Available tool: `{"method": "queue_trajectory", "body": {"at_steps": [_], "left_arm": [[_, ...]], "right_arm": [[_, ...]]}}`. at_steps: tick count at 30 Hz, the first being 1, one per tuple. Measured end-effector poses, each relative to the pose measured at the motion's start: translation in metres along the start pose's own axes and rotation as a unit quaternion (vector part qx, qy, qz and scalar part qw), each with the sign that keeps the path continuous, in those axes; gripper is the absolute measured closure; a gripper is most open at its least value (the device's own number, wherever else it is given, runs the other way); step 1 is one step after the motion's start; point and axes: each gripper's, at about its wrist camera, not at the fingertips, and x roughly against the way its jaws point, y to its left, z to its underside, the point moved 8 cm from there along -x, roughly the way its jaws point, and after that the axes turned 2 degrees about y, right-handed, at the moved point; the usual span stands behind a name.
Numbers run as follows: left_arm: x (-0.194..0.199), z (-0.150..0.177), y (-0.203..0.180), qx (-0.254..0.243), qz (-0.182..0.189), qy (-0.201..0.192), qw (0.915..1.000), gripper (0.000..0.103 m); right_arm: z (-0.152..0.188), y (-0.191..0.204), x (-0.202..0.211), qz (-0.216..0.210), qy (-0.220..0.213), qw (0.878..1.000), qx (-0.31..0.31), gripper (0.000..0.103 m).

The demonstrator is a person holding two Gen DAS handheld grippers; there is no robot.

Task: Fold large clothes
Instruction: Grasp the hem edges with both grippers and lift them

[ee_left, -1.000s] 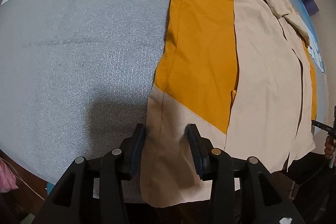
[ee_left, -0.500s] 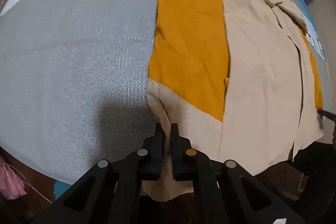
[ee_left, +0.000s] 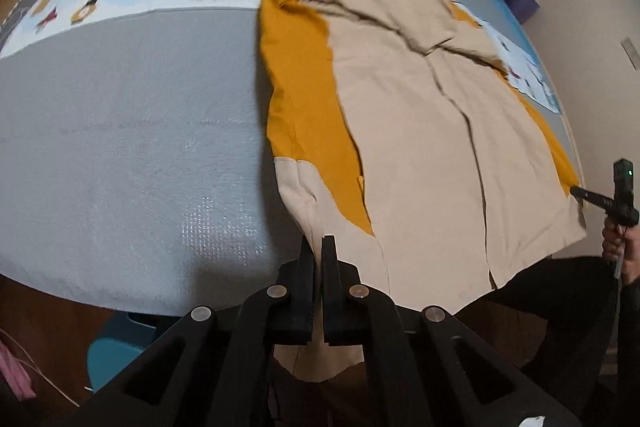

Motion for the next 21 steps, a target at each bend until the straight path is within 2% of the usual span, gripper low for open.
{"method": "queue_trajectory", "body": {"at_steps": [7,15,18,21], "left_arm": [[0.040,0.013,-0.029,-0.060,0.006,-0.008,0.9981,0.102],[0.099,0.042,-0.039,-0.050,0.054,-0.032,0.9968,0.102],[0.096,0.026,-0.038,-0.044,0.062,-0.040,0.9963,0.102],[0.082,-0.008,-0.027,-0.025,0.065,-0.052,0.9962,0.102]], "right_arm": [[0.022,0.016,0.041,0.008,-0.016,0.999,0.039,0.100],[0.072,0.023,0.138,-0.015,-0.090,0.994,0.057,0.100],[0.068,0.019,0.159,-0.021,-0.120,0.992,0.040,0.100],[0.047,0.006,0.154,-0.027,-0.129,0.991,0.022,0.100]]}}
